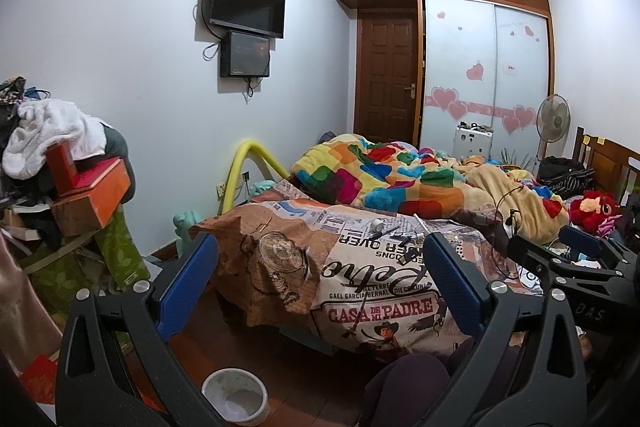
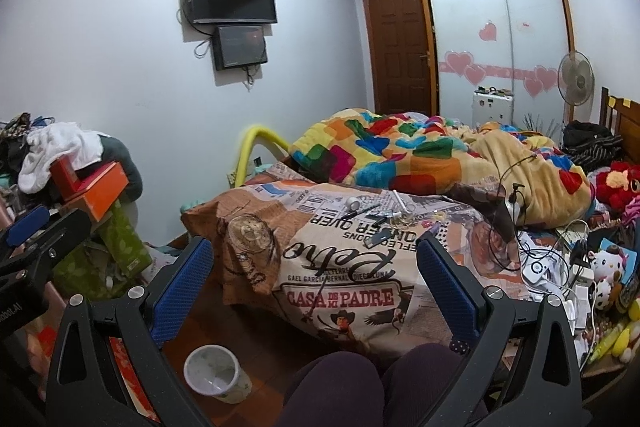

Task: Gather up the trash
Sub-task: 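Lower both tools toward the small items on the newspaper-print sheet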

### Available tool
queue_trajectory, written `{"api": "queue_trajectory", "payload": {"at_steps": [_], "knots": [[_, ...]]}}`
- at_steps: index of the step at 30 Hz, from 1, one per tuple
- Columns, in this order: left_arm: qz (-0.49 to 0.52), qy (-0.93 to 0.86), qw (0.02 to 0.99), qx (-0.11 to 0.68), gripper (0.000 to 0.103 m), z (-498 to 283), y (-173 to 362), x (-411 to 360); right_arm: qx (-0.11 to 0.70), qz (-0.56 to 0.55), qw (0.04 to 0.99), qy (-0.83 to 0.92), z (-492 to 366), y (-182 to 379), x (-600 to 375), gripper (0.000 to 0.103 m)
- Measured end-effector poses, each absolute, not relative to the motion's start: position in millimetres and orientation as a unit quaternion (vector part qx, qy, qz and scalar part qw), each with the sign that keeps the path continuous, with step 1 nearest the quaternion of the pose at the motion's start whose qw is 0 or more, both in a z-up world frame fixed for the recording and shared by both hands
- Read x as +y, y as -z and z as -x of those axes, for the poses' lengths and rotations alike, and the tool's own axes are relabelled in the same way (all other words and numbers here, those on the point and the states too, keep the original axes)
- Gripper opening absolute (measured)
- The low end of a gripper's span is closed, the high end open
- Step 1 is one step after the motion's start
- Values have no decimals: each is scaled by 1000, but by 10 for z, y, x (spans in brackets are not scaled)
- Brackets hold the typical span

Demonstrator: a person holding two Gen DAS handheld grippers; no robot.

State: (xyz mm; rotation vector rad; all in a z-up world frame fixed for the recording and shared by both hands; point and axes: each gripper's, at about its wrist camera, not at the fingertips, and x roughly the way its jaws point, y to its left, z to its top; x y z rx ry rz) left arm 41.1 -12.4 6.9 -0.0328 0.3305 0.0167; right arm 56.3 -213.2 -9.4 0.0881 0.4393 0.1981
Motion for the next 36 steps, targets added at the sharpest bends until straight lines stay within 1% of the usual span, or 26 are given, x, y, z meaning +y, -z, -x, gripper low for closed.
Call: {"api": "queue_trajectory", "payload": {"at_steps": [8, 14, 17, 24, 32, 34, 36], "knots": [[22, -4, 986, 164, 103, -1040, -3, -308, 253, -67, 963, -63, -1072, 240, -2429, 101], [39, 13, 979, 198, 103, -1727, 146, -478, 271, -73, 960, -21, -1521, 355, -2718, 101], [41, 15, 976, 215, 100, -2106, 261, -595, 278, -68, 958, -4, -1753, 429, -2854, 101], [65, 24, 958, 279, 93, -2994, 696, -786, 304, -57, 951, 7, -2316, 715, -3140, 101], [65, 34, 933, 352, 93, -3780, 1332, -1078, 360, -49, 932, -1, -2928, 1240, -3451, 101], [59, 44, 927, 368, 93, -3952, 1492, -1186, 379, -57, 923, -5, -3081, 1403, -3533, 100], [51, 59, 920, 384, 93, -4110, 1648, -1306, 395, -63, 916, -7, -3232, 1539, -3596, 94]]}}
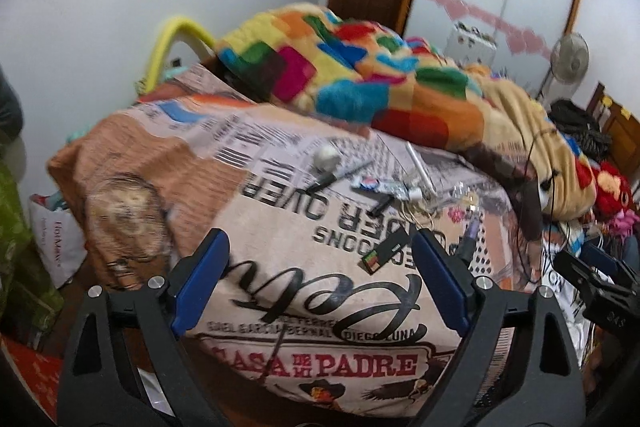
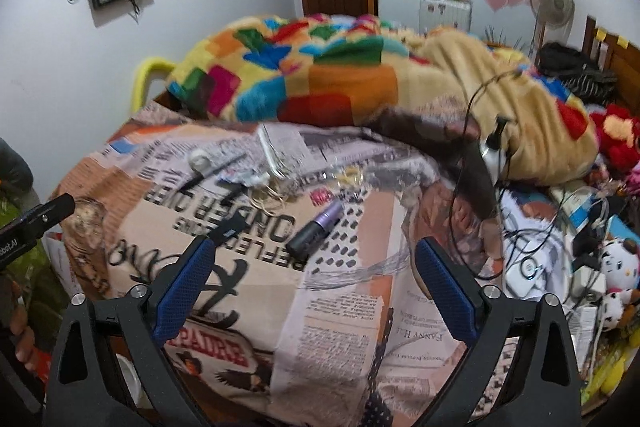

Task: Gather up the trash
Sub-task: 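Lower both tools toward the small items on the newspaper-print sheet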

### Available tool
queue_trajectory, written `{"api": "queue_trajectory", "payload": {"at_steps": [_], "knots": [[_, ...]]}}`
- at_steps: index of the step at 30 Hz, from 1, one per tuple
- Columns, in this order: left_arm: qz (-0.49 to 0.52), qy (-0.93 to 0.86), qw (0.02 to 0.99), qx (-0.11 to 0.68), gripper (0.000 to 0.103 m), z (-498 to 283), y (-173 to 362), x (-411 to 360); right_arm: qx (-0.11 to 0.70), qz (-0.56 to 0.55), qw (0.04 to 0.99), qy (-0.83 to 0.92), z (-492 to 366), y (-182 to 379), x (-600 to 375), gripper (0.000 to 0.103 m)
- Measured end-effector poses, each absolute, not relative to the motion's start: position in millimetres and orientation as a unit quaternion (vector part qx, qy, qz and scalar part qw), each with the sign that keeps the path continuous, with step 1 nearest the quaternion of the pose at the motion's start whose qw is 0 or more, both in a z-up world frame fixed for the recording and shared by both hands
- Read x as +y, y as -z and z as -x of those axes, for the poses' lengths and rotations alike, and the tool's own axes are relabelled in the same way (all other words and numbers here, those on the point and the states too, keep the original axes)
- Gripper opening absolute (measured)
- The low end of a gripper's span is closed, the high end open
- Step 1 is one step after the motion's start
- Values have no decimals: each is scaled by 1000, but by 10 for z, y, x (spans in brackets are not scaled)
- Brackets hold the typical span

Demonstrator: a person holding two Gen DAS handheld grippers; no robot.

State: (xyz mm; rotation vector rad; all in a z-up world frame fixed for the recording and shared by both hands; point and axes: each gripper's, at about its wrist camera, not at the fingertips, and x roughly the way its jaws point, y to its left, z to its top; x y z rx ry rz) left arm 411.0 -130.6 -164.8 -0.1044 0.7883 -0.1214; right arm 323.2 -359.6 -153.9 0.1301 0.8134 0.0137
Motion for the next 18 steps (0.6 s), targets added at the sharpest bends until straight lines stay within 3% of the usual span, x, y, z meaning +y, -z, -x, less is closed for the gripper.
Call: {"api": "queue_trajectory", "payload": {"at_steps": [5, 12, 18], "knots": [[17, 93, 907, 410, 88, -4409, 1988, -1636, 430, -84, 899, -17, -3550, 1873, -3681, 80], [-15, 146, 879, 454, 64, -4768, 2434, -1998, 459, -118, 879, -45, -3911, 2210, -3651, 59], [-10, 171, 851, 496, 45, -4968, 2725, -2118, 469, -124, 873, -55, -4113, 2357, -3556, 48]]}}
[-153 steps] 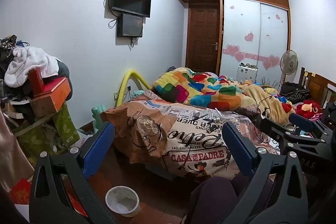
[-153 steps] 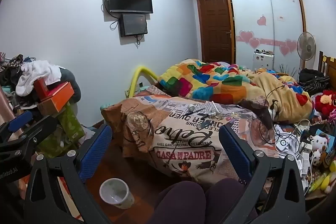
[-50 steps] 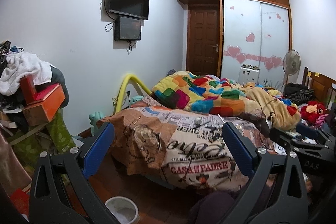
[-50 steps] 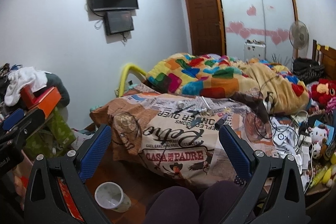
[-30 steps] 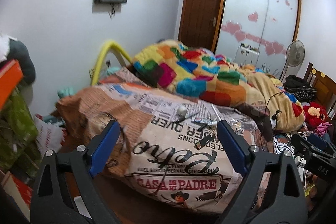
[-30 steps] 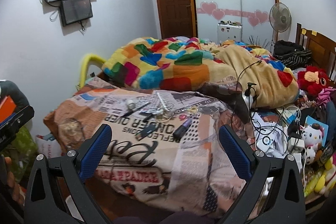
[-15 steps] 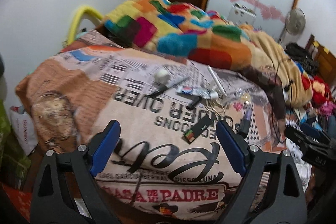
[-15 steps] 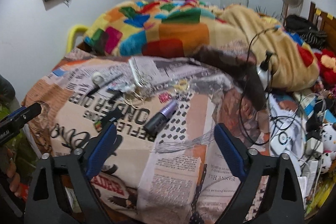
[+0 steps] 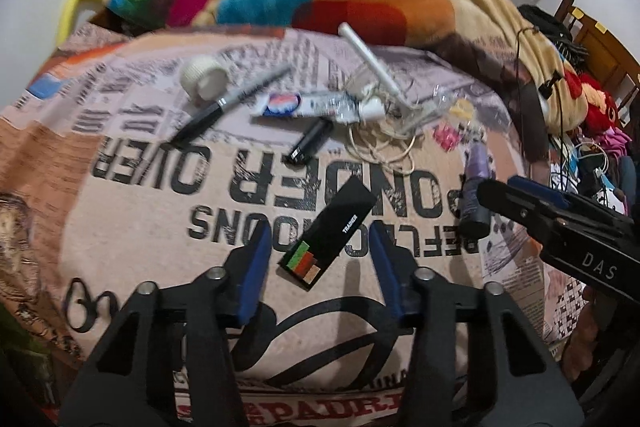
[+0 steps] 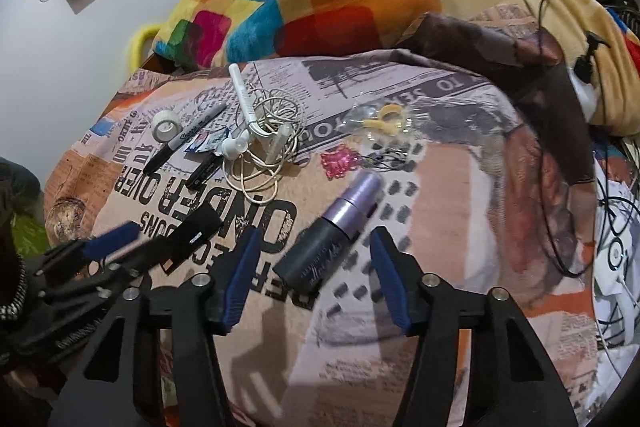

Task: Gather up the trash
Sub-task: 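Lower both tools toward the small items on the newspaper-print sheet, then grasp the black box with the left tool while the right tool grasps the purple-capped spray bottle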

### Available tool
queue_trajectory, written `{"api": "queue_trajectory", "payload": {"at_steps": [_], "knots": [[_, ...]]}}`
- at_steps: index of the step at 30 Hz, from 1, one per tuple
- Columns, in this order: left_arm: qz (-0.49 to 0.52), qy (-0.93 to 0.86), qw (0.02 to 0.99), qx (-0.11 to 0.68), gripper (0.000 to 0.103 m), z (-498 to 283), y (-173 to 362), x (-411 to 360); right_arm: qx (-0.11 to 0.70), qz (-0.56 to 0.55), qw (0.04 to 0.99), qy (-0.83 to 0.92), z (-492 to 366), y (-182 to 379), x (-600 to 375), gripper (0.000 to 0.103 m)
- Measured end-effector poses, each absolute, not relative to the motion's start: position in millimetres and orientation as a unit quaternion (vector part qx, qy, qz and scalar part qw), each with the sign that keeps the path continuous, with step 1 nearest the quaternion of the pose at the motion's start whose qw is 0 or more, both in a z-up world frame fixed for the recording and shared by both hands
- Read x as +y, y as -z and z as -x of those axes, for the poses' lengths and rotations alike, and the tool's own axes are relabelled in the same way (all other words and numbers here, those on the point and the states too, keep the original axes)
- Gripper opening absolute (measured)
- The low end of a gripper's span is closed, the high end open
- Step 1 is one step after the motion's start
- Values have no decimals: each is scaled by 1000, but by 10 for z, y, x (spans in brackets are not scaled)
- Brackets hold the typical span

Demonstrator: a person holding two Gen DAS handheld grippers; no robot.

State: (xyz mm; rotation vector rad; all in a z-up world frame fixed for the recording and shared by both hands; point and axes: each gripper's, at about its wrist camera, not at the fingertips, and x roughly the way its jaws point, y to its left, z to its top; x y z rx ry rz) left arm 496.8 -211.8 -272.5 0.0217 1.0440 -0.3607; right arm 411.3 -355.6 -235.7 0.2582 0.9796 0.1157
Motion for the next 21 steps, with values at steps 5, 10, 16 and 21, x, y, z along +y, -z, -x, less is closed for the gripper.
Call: {"api": "queue_trajectory", "payload": {"at_steps": [5, 10, 16, 21], "knots": [[-15, 195, 841, 504, 42, -4991, 2842, -2204, 475, -127, 869, -52, -4201, 2445, -3544, 42], [-29, 199, 843, 499, 41, -5003, 2876, -2265, 481, -118, 868, -48, -4224, 2497, -3581, 35], [-44, 200, 846, 493, 41, -5019, 2892, -2332, 485, -118, 865, -60, -4183, 2507, -3613, 33], [-61, 197, 847, 490, 30, -5037, 2895, -2356, 487, -106, 865, -60, -4222, 2521, -3547, 32]]}}
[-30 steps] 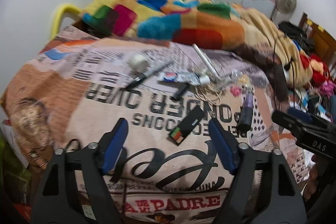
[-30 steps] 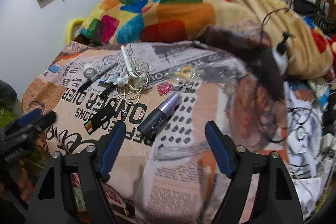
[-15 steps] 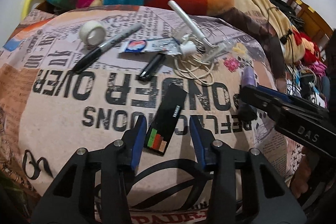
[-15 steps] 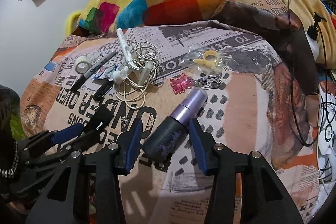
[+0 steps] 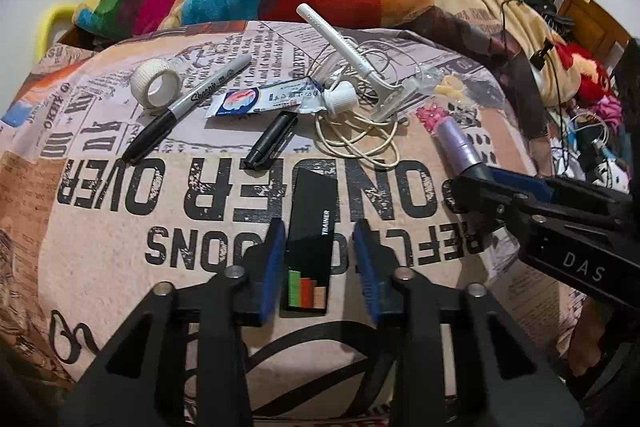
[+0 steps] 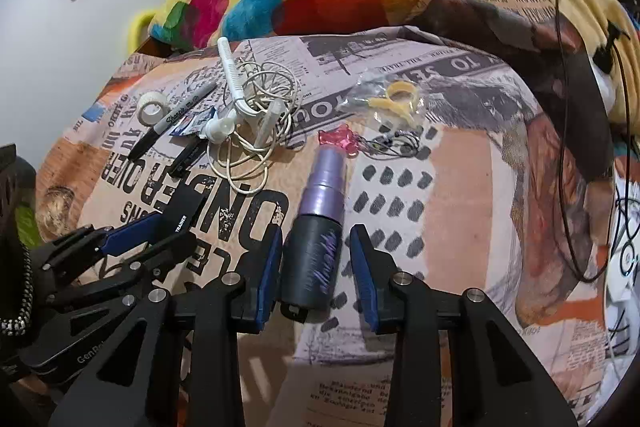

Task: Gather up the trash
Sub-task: 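Grasp the black box with the left tool while the right tool grasps the purple-capped spray bottle, then carry the black box and spray bottle with both tools over the white bin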

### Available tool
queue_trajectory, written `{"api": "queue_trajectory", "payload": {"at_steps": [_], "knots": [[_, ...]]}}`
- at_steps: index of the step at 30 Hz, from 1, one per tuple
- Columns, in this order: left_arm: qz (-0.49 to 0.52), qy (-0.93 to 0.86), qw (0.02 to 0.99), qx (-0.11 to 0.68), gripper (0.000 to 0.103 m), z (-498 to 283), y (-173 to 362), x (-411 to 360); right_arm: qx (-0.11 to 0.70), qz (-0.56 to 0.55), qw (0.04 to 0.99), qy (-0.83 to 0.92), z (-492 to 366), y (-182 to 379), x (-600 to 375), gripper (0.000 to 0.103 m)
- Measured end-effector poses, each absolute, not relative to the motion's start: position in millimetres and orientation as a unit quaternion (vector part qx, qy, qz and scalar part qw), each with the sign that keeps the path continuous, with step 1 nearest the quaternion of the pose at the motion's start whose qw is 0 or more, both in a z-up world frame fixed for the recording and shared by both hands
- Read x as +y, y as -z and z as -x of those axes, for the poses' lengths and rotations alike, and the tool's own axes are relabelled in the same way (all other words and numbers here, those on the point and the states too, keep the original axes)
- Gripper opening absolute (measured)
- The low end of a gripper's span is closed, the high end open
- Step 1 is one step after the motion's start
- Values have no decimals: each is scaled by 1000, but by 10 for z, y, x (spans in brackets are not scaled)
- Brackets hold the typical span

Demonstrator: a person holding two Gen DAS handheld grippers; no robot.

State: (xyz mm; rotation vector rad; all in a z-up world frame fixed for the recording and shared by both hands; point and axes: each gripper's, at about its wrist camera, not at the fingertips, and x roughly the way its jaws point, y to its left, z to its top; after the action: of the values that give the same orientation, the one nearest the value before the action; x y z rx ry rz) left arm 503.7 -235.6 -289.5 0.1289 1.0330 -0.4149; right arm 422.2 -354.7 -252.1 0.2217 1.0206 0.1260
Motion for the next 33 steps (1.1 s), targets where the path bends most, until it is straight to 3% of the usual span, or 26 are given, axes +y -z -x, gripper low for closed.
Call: {"api": "queue_trajectory", "payload": {"at_steps": [1, 12, 13, 15, 26, 33], "knots": [[-65, 199, 846, 491, 23, -5040, 2893, -2363, 487, -102, 866, -57, -4227, 2521, -3531, 32], [-81, 229, 826, 509, 20, -4988, 2878, -2495, 492, -85, 865, -56, -4199, 2530, -3493, 26], [-77, 227, 829, 506, 10, -4985, 2851, -2493, 493, -89, 863, -59, -4191, 2524, -3497, 26], [-55, 234, 828, 506, 2, -4986, 2765, -2442, 493, -93, 863, -63, -4163, 2502, -3499, 26], [-37, 211, 836, 505, 3, -4849, 2642, -2330, 477, -98, 871, -66, -4026, 2295, -3544, 24], [-19, 197, 858, 474, 3, -4730, 2276, -2208, 461, -96, 879, -70, -3954, 2128, -3529, 24]]}}
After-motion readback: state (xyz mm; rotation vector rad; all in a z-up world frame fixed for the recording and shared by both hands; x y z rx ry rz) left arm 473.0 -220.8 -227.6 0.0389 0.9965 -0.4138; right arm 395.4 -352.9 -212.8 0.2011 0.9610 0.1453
